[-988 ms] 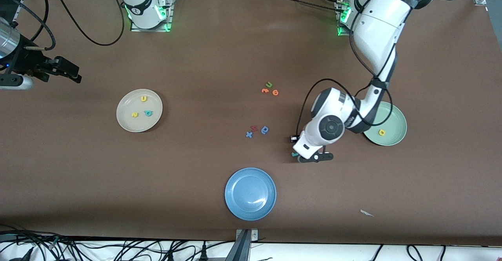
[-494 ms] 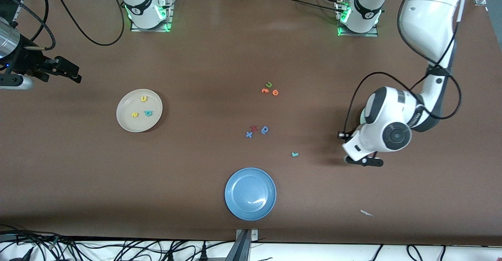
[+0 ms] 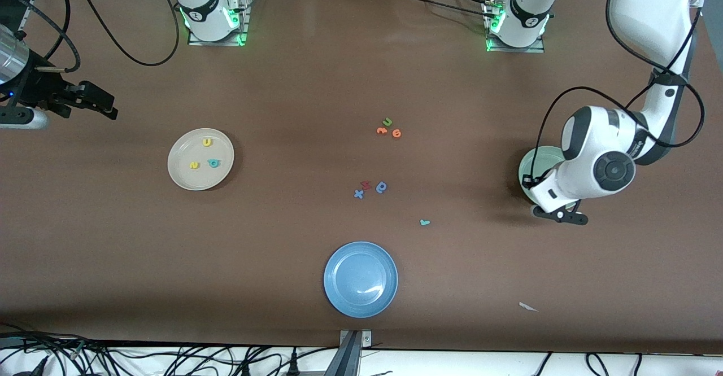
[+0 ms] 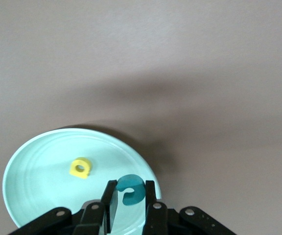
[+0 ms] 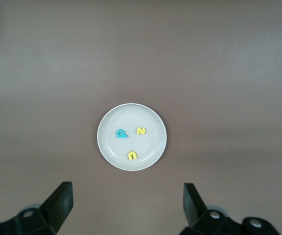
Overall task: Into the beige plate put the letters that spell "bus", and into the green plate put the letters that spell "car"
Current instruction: 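Carry the c to the green plate and release it with the left gripper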
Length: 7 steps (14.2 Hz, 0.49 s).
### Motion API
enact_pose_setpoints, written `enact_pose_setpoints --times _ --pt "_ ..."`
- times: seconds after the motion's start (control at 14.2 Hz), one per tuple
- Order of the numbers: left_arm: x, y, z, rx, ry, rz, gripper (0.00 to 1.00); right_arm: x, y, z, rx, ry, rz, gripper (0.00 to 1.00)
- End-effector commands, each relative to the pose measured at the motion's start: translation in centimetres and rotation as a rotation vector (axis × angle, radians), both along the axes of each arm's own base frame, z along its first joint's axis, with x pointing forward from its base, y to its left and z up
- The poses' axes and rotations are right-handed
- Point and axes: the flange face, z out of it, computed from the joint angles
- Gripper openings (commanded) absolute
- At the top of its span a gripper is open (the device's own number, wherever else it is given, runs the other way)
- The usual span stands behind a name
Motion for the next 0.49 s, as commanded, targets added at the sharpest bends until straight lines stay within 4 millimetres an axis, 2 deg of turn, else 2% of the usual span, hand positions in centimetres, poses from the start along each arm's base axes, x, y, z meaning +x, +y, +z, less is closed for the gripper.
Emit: enact_pose_setpoints --times 0.0,0.14,0.21,0.28,0.35,0.42 --pt "-3.8 3.4 0.1 -0.001 -0.074 -0.045 0.13 0.1 0.1 0.5 -0.013 0.0 0.003 1.0" --pt "-4.6 5.0 -1.3 0.017 -0.104 -0.062 0.14 0.1 0.1 0.5 -0.013 0.0 0.003 1.0" --pt "-5.0 5.9 -1.9 0.026 -0.111 -0.065 0.19 0.1 0.1 0.5 -0.015 0.0 0.003 1.0" --pt "-5.1 6.2 -2.0 0.029 -0.108 -0.067 0.39 0.1 0.1 0.5 -0.013 0.0 0.003 1.0" --pt "-5.0 6.3 -1.9 0.03 -0.101 -0.067 0.83 0.1 0.1 0.5 -0.013 0.002 0.003 1.0" --pt "-4.8 5.7 -1.7 0.031 -0.09 -0.065 1.0 0.1 0.1 0.5 -0.013 0.003 0.003 1.0"
